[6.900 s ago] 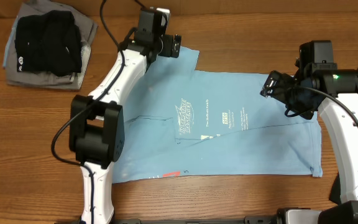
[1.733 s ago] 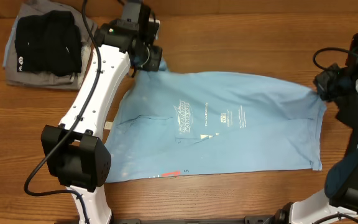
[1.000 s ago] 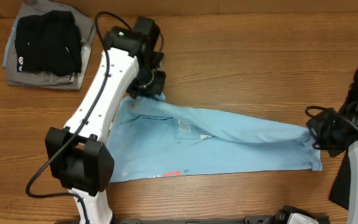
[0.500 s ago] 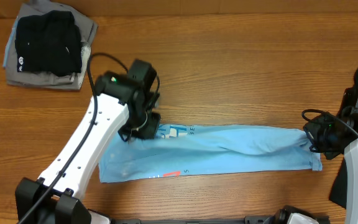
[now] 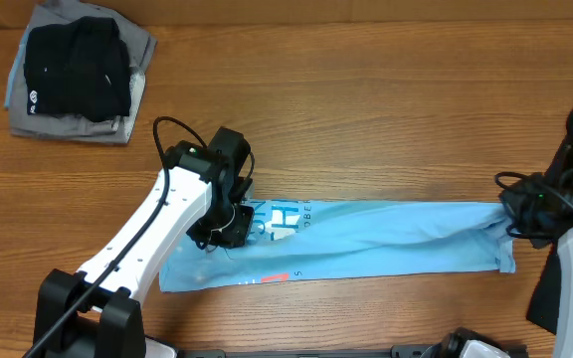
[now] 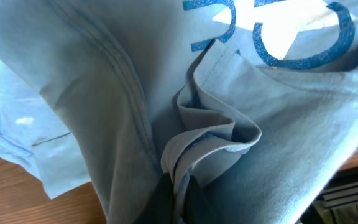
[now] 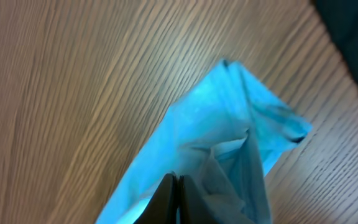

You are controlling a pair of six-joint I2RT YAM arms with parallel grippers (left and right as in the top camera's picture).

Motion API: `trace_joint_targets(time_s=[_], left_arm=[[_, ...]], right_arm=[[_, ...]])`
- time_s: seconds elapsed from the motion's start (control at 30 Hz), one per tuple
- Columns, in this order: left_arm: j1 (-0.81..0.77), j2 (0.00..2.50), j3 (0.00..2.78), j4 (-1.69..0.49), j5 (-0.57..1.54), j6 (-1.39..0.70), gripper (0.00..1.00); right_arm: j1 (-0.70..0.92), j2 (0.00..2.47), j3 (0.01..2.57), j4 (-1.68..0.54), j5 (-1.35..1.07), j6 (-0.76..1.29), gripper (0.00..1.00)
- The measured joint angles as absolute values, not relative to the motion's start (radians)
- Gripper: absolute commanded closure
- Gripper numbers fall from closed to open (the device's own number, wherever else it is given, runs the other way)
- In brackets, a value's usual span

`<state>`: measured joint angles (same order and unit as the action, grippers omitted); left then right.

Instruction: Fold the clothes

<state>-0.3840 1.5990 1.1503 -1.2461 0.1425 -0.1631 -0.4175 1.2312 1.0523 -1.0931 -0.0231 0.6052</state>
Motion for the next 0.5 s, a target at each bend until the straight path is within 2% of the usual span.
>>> trace_joint_targets(time_s=[0.2,0.5], left_arm=[[-0.384,1.599,1.114,-1.202,0.142,-0.189,0.96],[-0.384,1.599,1.063,-1.142,0.135,-0.228,0.96]], right_arm=[[-0.505,1.234,1.052,-1.1,-0.022,0.596,0.96],[-0.508,1.312,1.052,-1.115,-0.049,0.576,0.96]])
